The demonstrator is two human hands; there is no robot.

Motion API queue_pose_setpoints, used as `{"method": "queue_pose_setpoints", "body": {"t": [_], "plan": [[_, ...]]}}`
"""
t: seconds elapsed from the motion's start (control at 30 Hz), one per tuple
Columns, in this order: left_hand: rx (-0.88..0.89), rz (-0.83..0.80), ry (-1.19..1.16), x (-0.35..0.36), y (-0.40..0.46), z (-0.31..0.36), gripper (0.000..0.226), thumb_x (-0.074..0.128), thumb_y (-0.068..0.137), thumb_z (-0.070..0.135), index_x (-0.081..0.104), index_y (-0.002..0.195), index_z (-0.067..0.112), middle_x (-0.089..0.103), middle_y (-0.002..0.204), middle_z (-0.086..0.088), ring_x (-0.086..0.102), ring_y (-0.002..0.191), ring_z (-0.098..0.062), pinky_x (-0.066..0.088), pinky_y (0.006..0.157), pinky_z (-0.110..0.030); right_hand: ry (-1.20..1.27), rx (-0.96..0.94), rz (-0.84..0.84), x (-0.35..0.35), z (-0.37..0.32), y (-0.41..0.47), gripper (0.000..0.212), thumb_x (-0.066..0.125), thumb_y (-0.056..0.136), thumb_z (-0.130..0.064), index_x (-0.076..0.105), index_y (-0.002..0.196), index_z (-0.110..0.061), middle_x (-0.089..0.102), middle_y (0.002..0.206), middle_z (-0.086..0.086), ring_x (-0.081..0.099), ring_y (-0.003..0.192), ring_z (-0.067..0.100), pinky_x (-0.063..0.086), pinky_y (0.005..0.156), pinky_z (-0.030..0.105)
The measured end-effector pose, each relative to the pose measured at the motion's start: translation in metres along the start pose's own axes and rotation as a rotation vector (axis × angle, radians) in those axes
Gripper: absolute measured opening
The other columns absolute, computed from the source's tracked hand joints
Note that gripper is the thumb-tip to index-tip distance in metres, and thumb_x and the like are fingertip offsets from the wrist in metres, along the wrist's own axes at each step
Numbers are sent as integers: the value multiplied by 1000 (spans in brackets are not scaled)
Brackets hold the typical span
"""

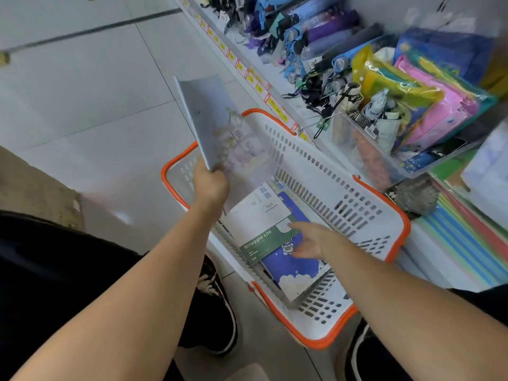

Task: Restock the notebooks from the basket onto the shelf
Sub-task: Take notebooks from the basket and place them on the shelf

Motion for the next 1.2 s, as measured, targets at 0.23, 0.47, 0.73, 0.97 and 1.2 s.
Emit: {"method": "queue_pose_setpoints", "body": {"t": [0.23,0.47,0.73,0.97,1.2], "plan": [[-186,119,-147,-5,2,-29,49,38,86,-3,55,127,18,62,91,6,60,81,-13,49,57,-21,261,43,60,30,9,47,37,75,86,-26,50,110,-14,54,87,9,51,73,23,45,91,54],[-188,130,-142,0,2,-26,44,41,92,0,52,132,15,63,100,-1,61,86,-18,51,65,-24,243,-211,59,33,-7,46,34,60,98,-13,54,131,-8,68,112,14,69,85,28,57,57,37],[98,250,92,-8,-10,30,47,39,92,1,49,132,22,62,99,-1,60,87,-21,43,65,-21,-212,-1190,573,-27,-114,-106,20,54,96,-10,66,110,-18,70,100,3,68,91,22,59,79,41],[-83,-301,-534,36,-42,134,28,55,96,6,58,124,8,75,90,-2,72,79,-20,57,59,-31,540,-888,-109,-58,-157,-212,29,51,96,6,60,120,-8,72,103,10,73,76,21,59,53,30],[69,-723,-623,80,-79,261,44,51,95,43,53,132,20,69,122,-2,68,109,-22,57,88,-38,177,-1152,138,-104,-173,-292,37,79,77,-1,71,112,-8,77,101,7,73,90,28,58,81,45]]}}
Point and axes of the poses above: each hand's wrist, its own y-axis towards the middle knuckle, its own x-axis out of the palm, z = x × y, the point moved 2 cm from there along y, towards the middle knuckle
